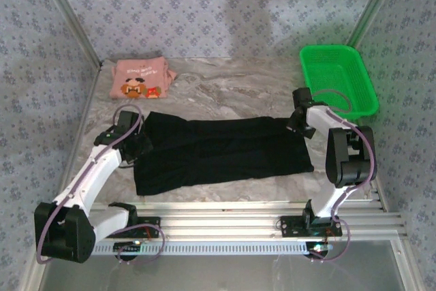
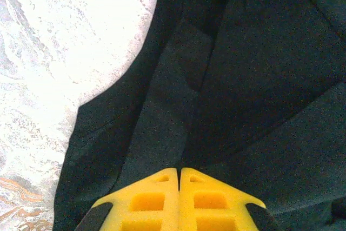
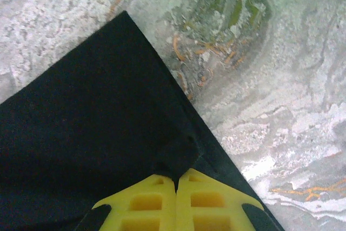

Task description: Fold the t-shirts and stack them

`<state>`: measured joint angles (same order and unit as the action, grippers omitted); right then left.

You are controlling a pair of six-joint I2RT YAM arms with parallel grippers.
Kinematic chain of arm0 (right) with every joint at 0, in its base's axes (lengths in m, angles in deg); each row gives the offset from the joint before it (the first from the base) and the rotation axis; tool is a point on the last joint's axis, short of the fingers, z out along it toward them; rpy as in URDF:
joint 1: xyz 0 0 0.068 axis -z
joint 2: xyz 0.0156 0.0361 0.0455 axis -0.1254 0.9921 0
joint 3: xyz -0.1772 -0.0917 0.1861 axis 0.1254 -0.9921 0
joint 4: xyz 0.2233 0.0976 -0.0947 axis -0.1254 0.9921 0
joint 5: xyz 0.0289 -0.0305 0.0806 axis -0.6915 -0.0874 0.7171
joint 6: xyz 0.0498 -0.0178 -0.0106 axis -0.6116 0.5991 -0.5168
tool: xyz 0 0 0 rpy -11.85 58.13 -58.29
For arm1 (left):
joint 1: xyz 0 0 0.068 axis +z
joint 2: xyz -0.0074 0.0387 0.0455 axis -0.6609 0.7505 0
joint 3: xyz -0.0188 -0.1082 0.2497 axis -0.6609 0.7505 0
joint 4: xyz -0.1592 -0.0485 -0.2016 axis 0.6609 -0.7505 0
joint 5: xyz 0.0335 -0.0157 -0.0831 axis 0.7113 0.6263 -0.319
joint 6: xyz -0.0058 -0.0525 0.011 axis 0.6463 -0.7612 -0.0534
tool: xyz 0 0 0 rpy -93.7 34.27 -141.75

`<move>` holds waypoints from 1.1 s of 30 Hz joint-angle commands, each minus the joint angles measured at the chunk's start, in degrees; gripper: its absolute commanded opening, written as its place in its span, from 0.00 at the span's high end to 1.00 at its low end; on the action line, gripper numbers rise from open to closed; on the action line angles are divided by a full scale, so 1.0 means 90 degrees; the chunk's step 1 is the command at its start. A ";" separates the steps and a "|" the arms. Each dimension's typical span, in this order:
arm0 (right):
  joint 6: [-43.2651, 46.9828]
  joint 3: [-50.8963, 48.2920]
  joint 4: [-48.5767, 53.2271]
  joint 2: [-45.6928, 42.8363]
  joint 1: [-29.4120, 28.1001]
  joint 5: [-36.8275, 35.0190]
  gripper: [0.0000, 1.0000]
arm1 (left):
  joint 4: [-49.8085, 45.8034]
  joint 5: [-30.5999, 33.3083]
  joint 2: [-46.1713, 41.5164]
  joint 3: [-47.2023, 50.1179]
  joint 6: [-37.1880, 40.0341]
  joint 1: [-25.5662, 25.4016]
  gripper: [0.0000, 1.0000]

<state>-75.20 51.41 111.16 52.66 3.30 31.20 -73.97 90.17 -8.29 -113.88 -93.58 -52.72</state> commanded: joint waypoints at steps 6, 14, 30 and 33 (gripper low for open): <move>-0.0264 -0.0136 0.0214 -0.0128 -0.0044 -0.0209 0.96 | 0.0250 -0.0037 0.0030 0.0346 -0.0323 -0.0113 1.00; -0.0202 -0.0205 0.0278 -0.0195 -0.0075 -0.0465 0.94 | 0.0518 0.0015 0.0300 0.0460 -0.0374 -0.0203 1.00; -0.0556 -0.0129 0.1148 -0.0886 -0.0153 -0.0804 0.62 | -0.0260 0.0961 0.0027 0.0197 -0.0843 -0.0301 0.60; -0.0595 -0.0136 0.1240 -0.1351 -0.0174 -0.0999 0.56 | -0.0450 0.1354 -0.0235 -0.0233 -0.0753 -0.0373 0.50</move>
<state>-78.94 50.07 118.83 44.49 2.14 25.76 -74.94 97.25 -7.40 -110.93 -100.81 -55.36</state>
